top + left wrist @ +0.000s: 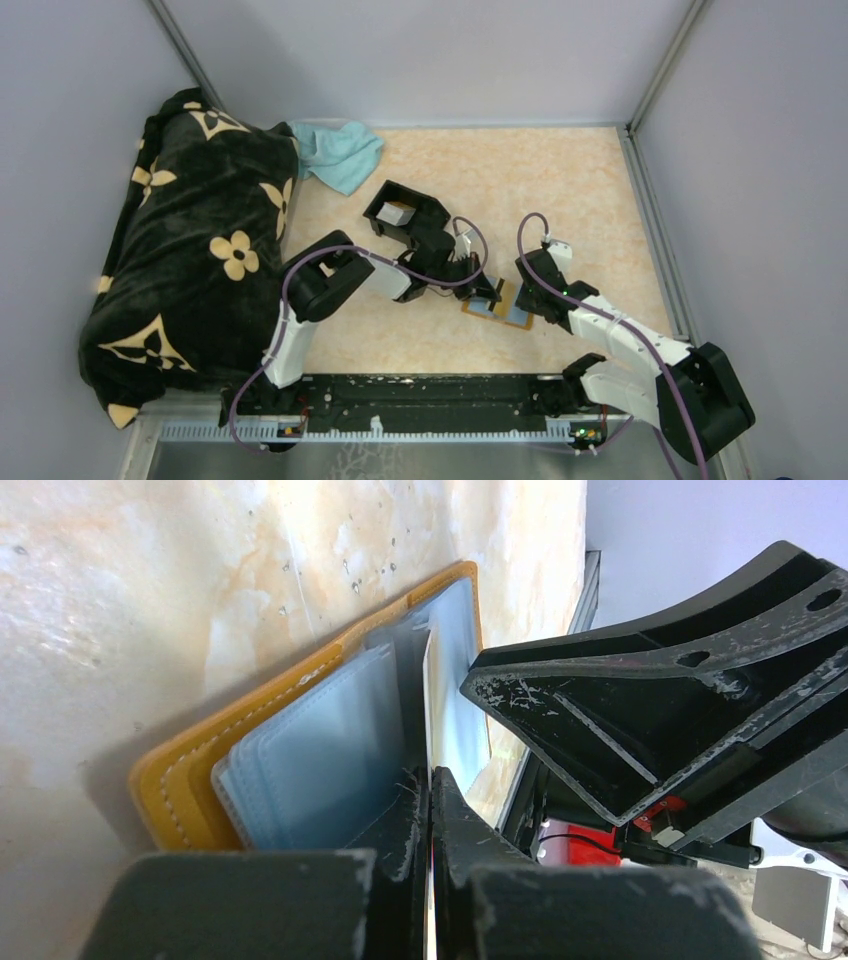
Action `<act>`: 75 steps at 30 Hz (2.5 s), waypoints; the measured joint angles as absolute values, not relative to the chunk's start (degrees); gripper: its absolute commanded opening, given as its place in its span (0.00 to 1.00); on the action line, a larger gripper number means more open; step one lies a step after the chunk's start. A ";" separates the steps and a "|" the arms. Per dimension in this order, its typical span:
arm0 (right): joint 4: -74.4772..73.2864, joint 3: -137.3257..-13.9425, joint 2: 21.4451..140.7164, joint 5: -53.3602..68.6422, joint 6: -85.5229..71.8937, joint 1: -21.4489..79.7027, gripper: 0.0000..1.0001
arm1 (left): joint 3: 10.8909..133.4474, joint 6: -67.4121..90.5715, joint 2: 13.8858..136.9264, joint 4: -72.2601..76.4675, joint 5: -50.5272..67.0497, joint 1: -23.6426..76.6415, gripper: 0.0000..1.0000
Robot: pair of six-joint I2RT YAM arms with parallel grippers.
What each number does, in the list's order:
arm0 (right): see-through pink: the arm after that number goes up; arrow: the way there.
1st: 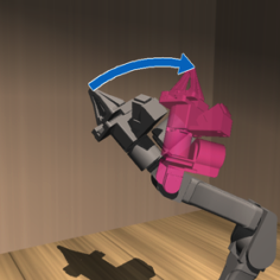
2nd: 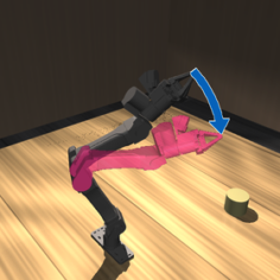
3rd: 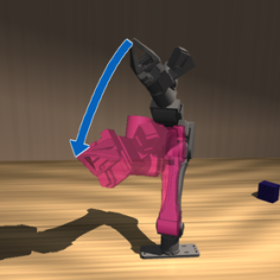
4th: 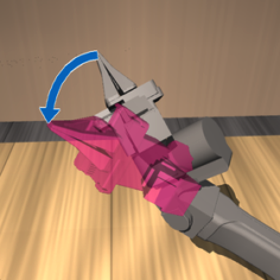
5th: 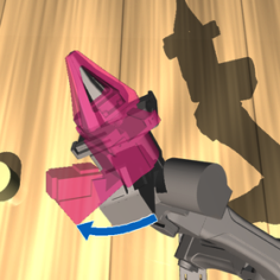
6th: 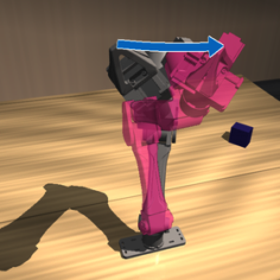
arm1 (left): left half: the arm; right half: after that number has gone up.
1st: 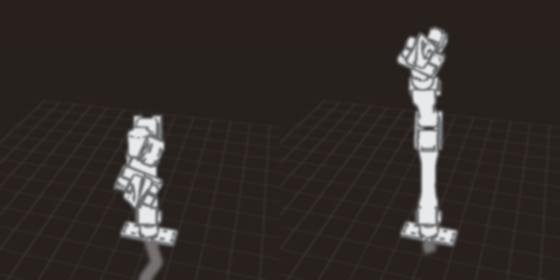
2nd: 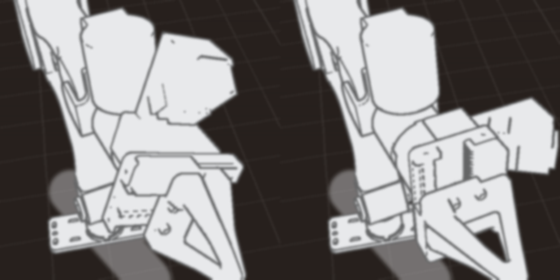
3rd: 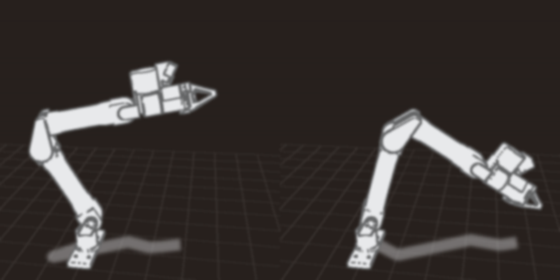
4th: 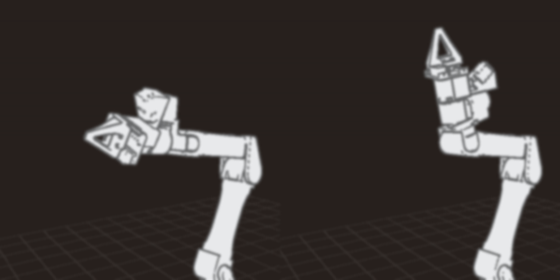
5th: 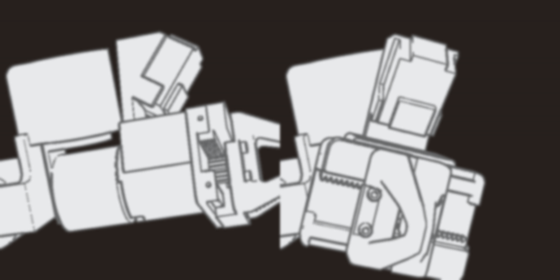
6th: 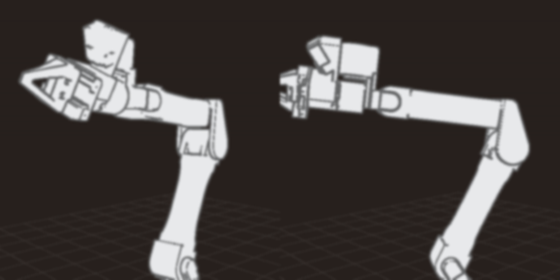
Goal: Put the credit cards into the card holder
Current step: Insert the credit card into the card holder.
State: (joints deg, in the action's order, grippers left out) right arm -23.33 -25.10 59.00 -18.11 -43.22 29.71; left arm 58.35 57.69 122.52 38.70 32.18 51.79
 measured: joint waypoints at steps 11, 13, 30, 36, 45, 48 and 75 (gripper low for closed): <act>-23.11 -25.08 59.00 -18.06 -43.33 29.69 0.21 | 58.13 57.71 122.52 38.57 30.06 53.30 0.00; -22.65 -24.80 59.00 -18.09 -43.35 29.69 0.21 | 57.45 58.63 122.52 39.38 29.21 53.52 0.00; -24.34 -24.73 57.06 -17.58 -43.75 29.69 0.25 | 50.13 69.54 121.71 49.76 17.98 56.58 0.00; -27.62 -24.73 53.60 -19.68 -44.69 29.69 0.27 | 48.47 71.94 121.71 52.12 15.42 57.17 0.00; -30.09 -24.73 53.08 -24.27 -47.90 29.52 0.26 | 47.27 73.49 121.71 54.00 13.80 57.30 0.00; -30.09 -24.73 53.23 -25.80 -49.21 29.15 0.23 | 47.27 73.49 121.71 54.02 13.74 57.30 0.00; -24.43 -23.57 61.14 -28.80 -61.67 27.57 0.12 | 49.06 72.82 122.30 52.97 13.72 57.74 0.01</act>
